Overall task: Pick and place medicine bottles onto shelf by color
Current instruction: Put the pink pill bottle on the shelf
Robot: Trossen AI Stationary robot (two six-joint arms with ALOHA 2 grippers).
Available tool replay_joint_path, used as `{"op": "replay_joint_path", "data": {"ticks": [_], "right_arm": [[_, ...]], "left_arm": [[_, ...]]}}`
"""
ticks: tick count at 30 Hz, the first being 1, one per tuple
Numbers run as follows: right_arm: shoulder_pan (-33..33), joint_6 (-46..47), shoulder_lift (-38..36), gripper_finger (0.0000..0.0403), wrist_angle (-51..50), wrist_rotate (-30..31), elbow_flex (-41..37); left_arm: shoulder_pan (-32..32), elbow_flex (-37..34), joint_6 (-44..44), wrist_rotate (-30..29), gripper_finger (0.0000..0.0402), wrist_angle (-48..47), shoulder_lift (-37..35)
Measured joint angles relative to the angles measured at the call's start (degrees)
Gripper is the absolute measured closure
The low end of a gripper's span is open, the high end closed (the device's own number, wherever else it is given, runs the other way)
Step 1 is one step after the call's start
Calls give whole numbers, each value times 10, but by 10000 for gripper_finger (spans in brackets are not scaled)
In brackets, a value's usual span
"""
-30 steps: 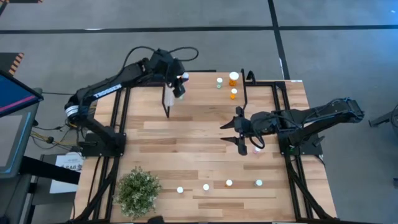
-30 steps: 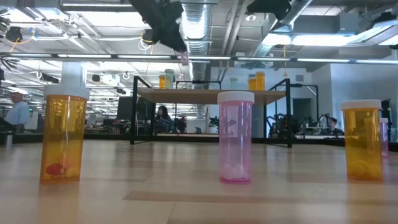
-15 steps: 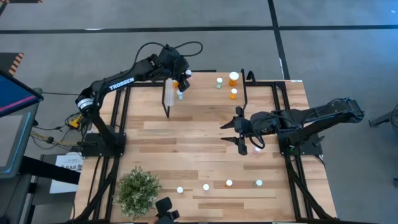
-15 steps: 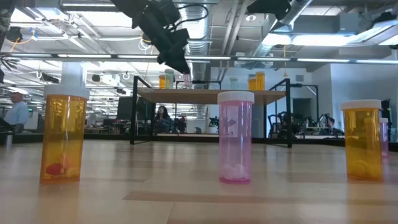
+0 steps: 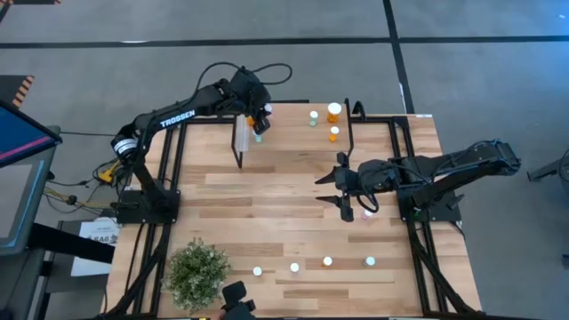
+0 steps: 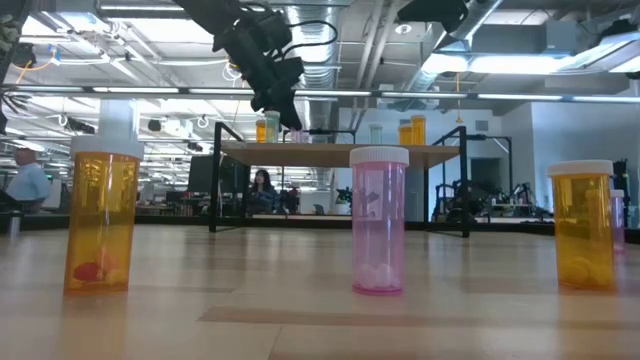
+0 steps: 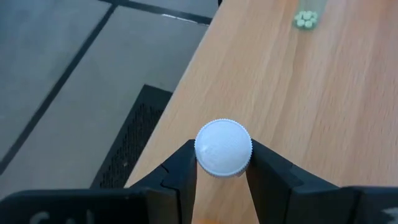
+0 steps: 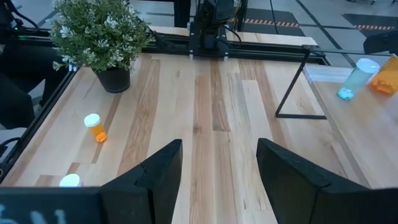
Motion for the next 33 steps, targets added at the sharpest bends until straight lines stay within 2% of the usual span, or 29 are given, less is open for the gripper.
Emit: {"op": "replay_joint_path", "data": {"ticks": [23,33], "right_arm": [[0,9,0,175,0,0,0],[0,9,0,175,0,0,0]], "left_arm": [[6,-10,-1,0,296,-9,-2],[5,-11,-1,0,256,-9,-2]]}}
